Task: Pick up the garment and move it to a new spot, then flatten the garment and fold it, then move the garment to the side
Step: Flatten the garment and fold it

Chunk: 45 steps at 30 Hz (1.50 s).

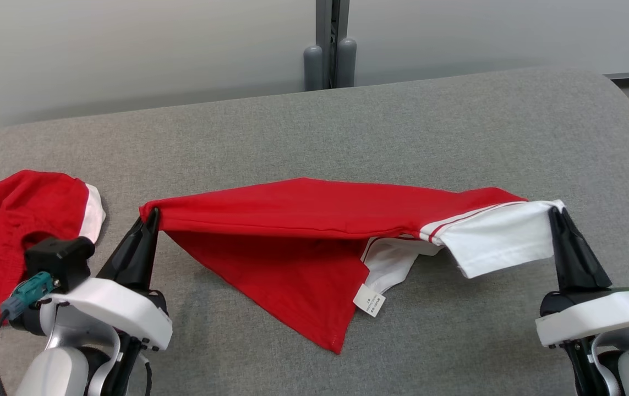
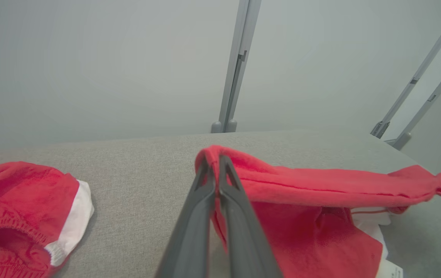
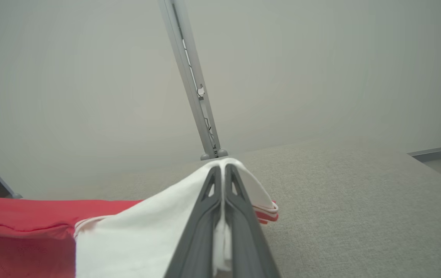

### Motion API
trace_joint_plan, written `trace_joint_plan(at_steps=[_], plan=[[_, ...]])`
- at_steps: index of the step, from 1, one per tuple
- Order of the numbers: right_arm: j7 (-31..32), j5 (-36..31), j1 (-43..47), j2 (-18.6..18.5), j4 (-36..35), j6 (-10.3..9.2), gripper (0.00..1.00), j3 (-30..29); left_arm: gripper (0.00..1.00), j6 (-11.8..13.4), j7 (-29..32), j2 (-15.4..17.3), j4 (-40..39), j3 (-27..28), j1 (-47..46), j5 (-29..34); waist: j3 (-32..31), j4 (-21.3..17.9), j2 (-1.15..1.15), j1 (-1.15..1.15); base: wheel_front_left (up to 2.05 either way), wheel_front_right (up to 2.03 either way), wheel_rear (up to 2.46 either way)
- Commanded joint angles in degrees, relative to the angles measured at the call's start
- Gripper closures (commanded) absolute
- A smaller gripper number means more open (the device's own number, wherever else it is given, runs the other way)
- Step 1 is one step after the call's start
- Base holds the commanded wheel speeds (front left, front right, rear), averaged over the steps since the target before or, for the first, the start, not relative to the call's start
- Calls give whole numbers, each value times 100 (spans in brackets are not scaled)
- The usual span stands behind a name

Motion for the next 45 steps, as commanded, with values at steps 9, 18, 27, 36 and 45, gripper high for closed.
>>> trace_joint_plan(at_steps=[9, 18, 27, 36, 45], plan=[[495, 1, 295, 63, -1277, 12, 100, -175, 100, 292, 672, 241, -1515, 101, 499, -158, 120, 80, 0, 0, 0, 0, 0], [754, -40, -1293, -399, -1101, 12, 100, 225, 100, -228, 1344, 712, -818, 49, -1418, -285, 875, 184, 0, 0, 0, 0, 0], [738, 903, -4449, -824, 265, 10, 100, 645, 100, -663, 1404, 1033, 1245, -408, -4849, -287, 2111, 161, 0, 0, 0, 0, 0], [234, 1141, -7812, -1334, 1777, 8, 100, 918, 100, -690, 1045, 1156, 3069, -1263, -8014, -533, 3124, 200, 0, 0, 0, 0, 0], [-442, 934, -9381, -1437, 2937, 7, 100, 1379, 100, -688, 44, 872, 4234, -1608, -9299, -666, 3368, 230, 0, 0, 0, 0, 0]])
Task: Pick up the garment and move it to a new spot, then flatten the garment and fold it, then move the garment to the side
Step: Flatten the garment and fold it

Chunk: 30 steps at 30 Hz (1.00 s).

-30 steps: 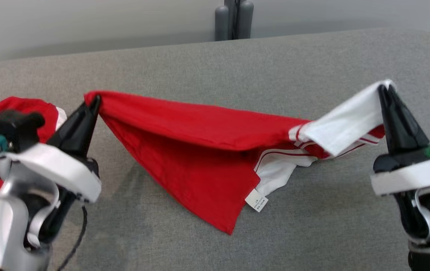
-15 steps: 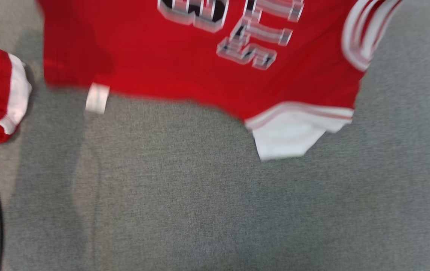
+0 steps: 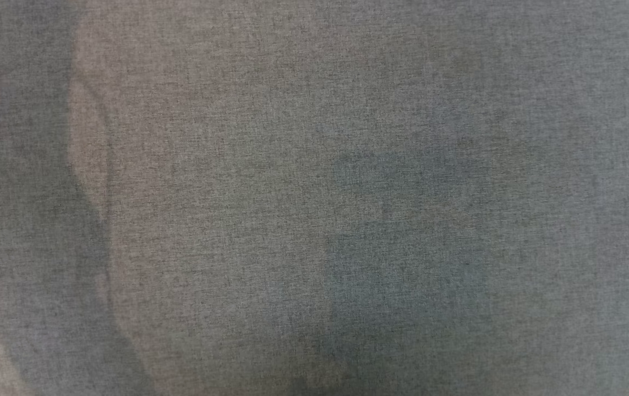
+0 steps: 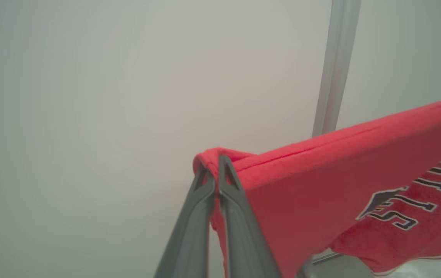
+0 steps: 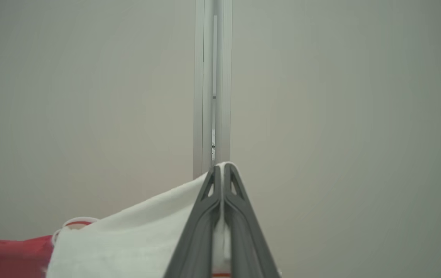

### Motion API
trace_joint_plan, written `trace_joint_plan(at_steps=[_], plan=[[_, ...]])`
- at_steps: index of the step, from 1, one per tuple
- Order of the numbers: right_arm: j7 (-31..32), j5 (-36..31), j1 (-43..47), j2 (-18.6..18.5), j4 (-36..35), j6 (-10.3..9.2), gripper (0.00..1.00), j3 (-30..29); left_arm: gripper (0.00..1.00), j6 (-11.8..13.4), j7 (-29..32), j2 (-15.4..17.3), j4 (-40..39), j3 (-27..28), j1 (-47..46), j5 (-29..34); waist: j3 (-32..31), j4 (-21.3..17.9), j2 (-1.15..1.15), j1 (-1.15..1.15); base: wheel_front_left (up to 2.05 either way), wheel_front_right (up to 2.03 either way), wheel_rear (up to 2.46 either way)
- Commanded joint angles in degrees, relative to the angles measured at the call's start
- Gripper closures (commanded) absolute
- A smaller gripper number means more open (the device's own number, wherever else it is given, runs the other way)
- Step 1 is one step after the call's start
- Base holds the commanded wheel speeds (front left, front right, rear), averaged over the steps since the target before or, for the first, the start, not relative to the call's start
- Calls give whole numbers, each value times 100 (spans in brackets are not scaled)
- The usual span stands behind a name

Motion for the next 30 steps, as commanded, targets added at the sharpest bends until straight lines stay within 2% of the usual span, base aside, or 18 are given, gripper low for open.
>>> trace_joint_plan(at_steps=[1, 8, 14, 20, 23, 26, 30], plan=[[-67, 62, -113, 3, 106, 2, 100, 89, 100, 2, -72, -39, 132, -92, -116, -100, 1, 18, 0, 0, 0, 0, 0], [-202, 430, 440, -33, 251, 2, 100, 832, 100, 1, -84, -31, 399, -955, 350, -725, -162, 32, 0, 0, 0, 0, 0], [-261, 863, 1544, -214, -50, 2, 100, 1450, 100, 1, 244, 359, 107, -1779, 1262, -1455, -612, 3, 0, 0, 0, 0, 0], [-69, 1237, 2776, -527, -439, 2, 100, 2013, 100, 1, 763, 853, -294, -2428, 2415, -2163, -1425, -25, 0, 0, 0, 0, 0], [247, 1415, 3405, -709, -680, 2, 100, 2285, 100, 2, 1235, 1054, -530, -2730, 3038, -2516, -1914, -32, 0, 0, 0, 0, 0], [834, 1762, 4094, -920, -1019, 2, 100, 2523, 100, 2, 1788, 1260, -837, -2981, 3622, -2876, -2372, -13, 0, 0, 0, 0, 0], [1598, 2257, 5315, -1500, -1831, 2, 100, 2857, 100, 88, 2165, 1468, -1475, -3096, 4523, -3386, -2961, 63, 0, 0, 0, 0, 0]])
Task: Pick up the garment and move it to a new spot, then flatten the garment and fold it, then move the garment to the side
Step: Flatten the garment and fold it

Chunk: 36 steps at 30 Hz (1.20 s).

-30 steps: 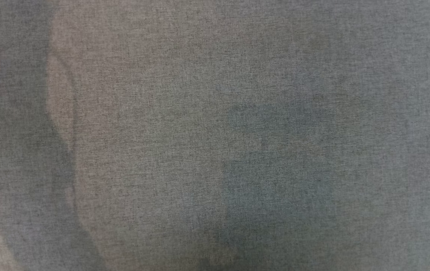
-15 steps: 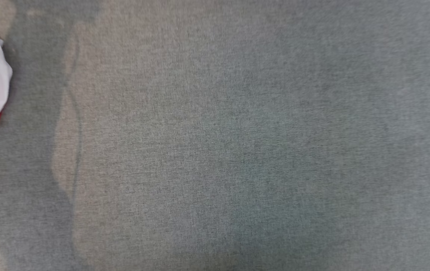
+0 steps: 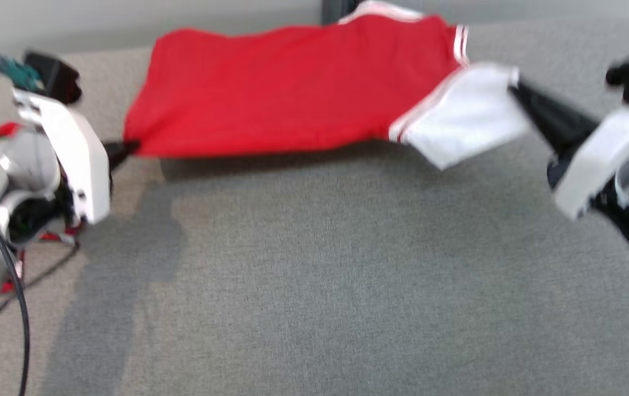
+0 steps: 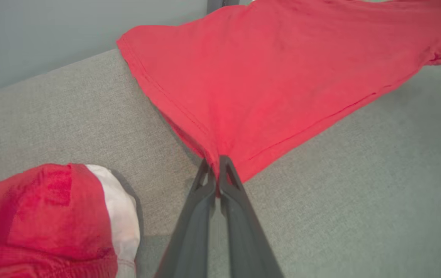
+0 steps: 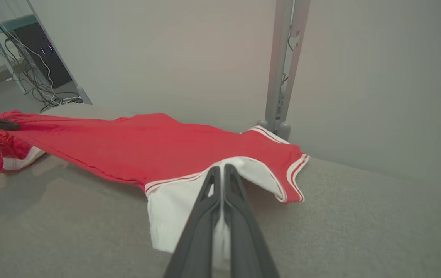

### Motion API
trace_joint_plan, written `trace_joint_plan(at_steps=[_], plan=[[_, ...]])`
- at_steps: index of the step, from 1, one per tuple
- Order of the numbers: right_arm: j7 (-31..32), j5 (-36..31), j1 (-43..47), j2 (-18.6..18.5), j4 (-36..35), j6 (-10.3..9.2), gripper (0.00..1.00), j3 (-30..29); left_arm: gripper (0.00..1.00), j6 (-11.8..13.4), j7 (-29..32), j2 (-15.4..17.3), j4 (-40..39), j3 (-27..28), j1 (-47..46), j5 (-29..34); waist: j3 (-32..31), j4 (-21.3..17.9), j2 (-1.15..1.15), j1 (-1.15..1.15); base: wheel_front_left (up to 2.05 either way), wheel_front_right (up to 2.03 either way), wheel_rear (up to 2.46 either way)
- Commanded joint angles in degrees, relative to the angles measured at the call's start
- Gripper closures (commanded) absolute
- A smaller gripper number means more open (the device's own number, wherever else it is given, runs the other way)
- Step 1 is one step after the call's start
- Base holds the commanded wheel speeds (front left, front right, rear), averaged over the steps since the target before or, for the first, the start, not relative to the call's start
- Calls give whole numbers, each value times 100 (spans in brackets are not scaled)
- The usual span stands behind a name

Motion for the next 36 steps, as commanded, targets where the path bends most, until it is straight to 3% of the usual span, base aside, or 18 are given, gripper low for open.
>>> trace_joint_plan(at_steps=[1, 9, 16, 22, 27, 36], plan=[[215, 181, 420, -215, -237, 2, 100, 39, 100, 101, 38, 106, -213, -31, 300, -86, -573, 88, 0, 0, 0, 0, 0], [1303, 697, 2054, -1028, -1368, 2, 100, -197, 100, 591, 145, 623, -1532, -160, 1543, -561, -1037, 202, 0, 0, 0, 0, 0], [2140, 962, 3205, -1359, -2182, 2, 100, -615, 100, 926, 144, 1092, -2349, -322, 2424, -797, -1189, 162, 0, 0, 0, 0, 0], [2851, 1132, 4381, -1522, -2896, 2, 100, -1342, 100, 1146, 378, 1640, -3200, -499, 3006, -1031, -1301, 123, 0, 0, 0, 0, 0], [3296, 941, 5094, -1302, -3386, 2, 100, -2081, 100, 1327, 444, 1922, -3733, -497, 3184, -1154, -1300, 131, 0, 0, 0, 0, 0], [4174, 392, 5325, -406, -3926, 2, 100, -2939, 100, 1434, 404, 1892, -3770, -397, 2925, -961, -1166, 163, 0, 0, 0, 0, 0]])
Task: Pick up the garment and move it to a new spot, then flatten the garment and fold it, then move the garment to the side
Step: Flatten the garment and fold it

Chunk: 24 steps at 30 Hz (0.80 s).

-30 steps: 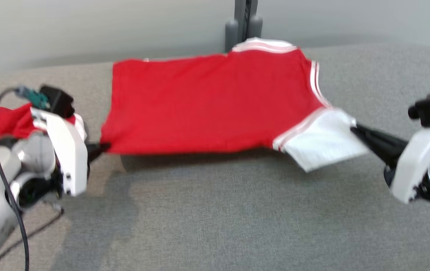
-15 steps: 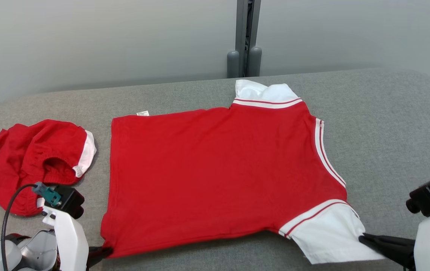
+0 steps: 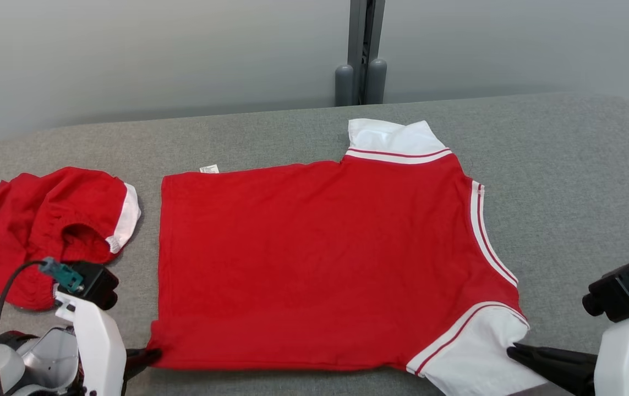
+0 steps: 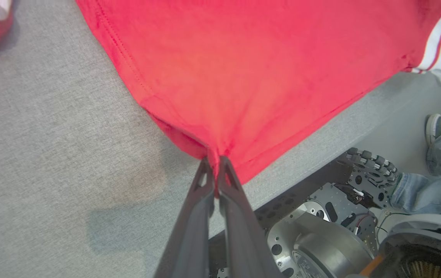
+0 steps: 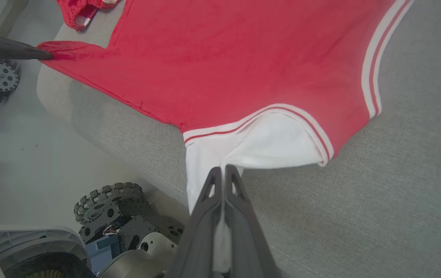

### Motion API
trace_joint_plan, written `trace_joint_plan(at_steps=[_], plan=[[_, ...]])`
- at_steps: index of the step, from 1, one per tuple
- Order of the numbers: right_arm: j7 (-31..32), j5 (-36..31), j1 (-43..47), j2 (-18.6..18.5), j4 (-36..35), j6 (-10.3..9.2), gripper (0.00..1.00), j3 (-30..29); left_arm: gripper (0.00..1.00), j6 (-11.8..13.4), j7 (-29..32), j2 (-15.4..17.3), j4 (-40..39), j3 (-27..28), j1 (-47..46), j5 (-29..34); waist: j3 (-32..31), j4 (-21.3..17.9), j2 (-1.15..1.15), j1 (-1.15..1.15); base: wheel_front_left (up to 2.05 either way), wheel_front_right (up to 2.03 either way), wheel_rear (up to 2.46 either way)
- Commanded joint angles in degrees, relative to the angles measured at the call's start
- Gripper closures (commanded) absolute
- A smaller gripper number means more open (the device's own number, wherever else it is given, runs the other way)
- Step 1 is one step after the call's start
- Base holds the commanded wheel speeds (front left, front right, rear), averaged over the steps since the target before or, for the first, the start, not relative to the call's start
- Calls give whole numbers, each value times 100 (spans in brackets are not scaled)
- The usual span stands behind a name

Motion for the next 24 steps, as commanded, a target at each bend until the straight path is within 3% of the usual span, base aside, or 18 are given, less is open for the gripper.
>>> trace_joint_plan(at_steps=[1, 9, 18, 24], plan=[[94, -32, -93, 103, -22, 4, 100, -73, 100, -2, 16, -63, 79, 50, -78, 1, 31, 1, 0, 0, 0, 0, 0], [825, 35, -887, 672, 376, 4, 100, -454, 100, -244, 532, -343, 691, 188, -651, -314, 337, 16, 0, 0, 0, 0, 0], [1514, -57, -2099, 996, 1467, 4, 100, -829, 100, -402, 1379, -732, 1714, 260, -1465, -559, 802, 9, 0, 0, 0, 0, 0], [1650, -135, -2476, 1116, 1985, 4, 100, -996, 100, -448, 1616, -758, 2093, 327, -1723, -653, 960, -3, 0, 0, 0, 0, 0]])
